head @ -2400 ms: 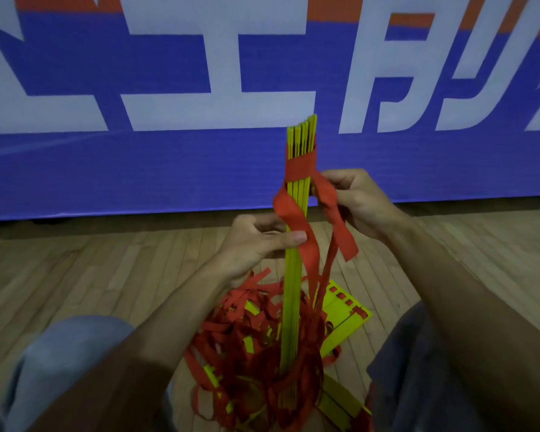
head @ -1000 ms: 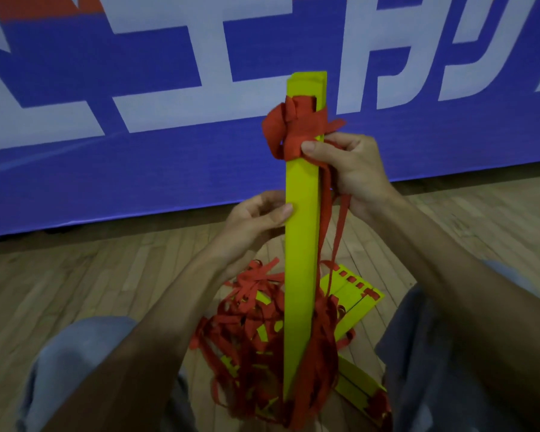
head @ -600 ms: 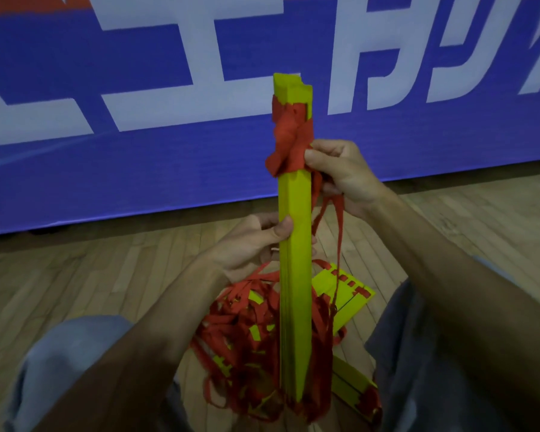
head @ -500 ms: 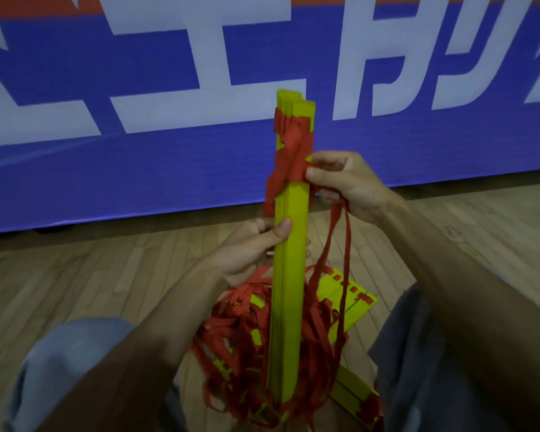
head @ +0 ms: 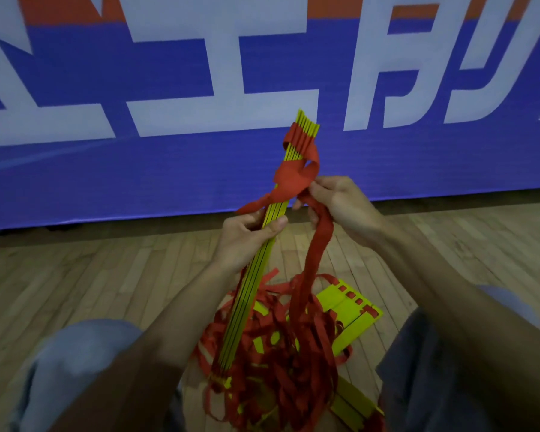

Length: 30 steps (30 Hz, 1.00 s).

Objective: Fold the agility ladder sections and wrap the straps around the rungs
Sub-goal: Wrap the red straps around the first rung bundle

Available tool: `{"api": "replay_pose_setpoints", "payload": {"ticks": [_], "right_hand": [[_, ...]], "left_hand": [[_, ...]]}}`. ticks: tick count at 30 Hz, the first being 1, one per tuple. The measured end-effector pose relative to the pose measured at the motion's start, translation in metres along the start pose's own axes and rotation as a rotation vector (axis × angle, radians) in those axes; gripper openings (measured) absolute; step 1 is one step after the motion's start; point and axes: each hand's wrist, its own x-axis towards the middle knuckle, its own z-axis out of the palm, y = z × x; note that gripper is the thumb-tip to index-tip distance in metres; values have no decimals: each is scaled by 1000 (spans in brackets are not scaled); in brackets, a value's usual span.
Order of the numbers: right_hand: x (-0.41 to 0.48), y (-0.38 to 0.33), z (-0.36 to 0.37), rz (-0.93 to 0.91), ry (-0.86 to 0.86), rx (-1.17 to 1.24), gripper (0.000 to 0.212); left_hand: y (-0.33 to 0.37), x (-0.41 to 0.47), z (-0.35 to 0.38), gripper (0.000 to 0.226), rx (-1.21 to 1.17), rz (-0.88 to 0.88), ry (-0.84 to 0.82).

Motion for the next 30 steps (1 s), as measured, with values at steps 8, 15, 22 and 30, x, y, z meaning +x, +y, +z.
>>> {"api": "replay_pose_setpoints", "payload": {"ticks": [8,15,22,30], "right_hand": [[-3,3,18,-61,241,-334,37],[0,0,16,-133,375,-382,26],[4,1,1,-192,365,-360,37],[-6,-16,-16,-122,167,222,37]], "left_hand": [[-11,-1,11,28,143,2,106],[-4,-4,12,23,165,6,31],[9,-6,7,23,-11,-51,-134],[14,-10,-1,34,-230,-19,-347]]}}
